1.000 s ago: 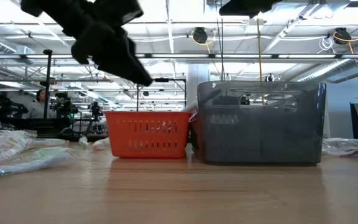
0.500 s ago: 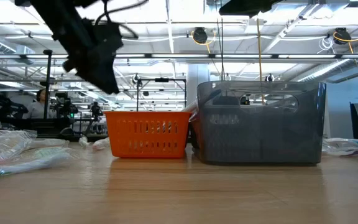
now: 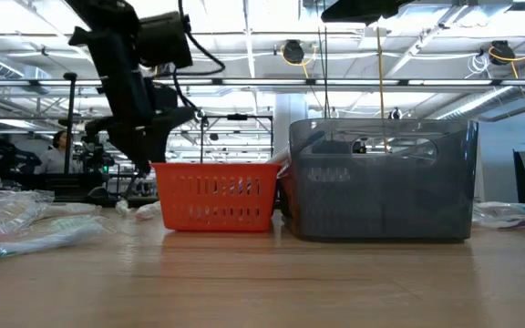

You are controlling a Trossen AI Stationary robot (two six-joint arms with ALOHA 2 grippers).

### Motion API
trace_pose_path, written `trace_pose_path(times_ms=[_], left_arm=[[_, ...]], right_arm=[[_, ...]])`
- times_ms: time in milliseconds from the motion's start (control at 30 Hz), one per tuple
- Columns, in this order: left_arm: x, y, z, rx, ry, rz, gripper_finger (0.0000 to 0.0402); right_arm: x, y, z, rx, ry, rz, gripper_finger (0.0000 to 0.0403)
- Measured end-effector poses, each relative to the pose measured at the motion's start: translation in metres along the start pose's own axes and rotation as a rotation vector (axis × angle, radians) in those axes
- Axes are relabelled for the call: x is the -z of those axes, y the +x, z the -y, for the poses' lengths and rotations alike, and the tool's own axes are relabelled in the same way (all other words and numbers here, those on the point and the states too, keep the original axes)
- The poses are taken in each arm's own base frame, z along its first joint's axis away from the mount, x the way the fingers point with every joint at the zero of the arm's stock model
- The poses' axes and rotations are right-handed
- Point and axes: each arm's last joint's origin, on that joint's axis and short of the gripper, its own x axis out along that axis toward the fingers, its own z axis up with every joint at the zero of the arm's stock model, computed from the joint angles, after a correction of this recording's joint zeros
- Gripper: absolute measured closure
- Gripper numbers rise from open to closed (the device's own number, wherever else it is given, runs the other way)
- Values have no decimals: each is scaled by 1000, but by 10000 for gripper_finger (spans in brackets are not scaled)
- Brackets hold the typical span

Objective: Pick & Place Toothbrushes
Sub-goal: Put the orange toothbrush into the gray bin

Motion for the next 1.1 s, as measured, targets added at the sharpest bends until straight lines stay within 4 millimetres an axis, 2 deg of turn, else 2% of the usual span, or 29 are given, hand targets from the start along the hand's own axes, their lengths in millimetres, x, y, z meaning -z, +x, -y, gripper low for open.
trace_pose_path(times_ms=[300,567,900,1000,1100], left_arm=[[-9,26,-6,-14,-13,-87,254],[-8,50,-7,-52,-20,-144,254],[-10,64,-1,28,-3,-176,255],[-9,64,-1,27,-1,-184,272],[-9,64,-2,20,0,-181,321]], right_arm=[[0,0,0,-1,-1,-3,328],[0,0,0,-1,-4,-3,328],[1,0,0,-2,-5,-7,328],[1,0,0,-2,-5,-7,328],[1,0,0,-2,-5,-7,328]])
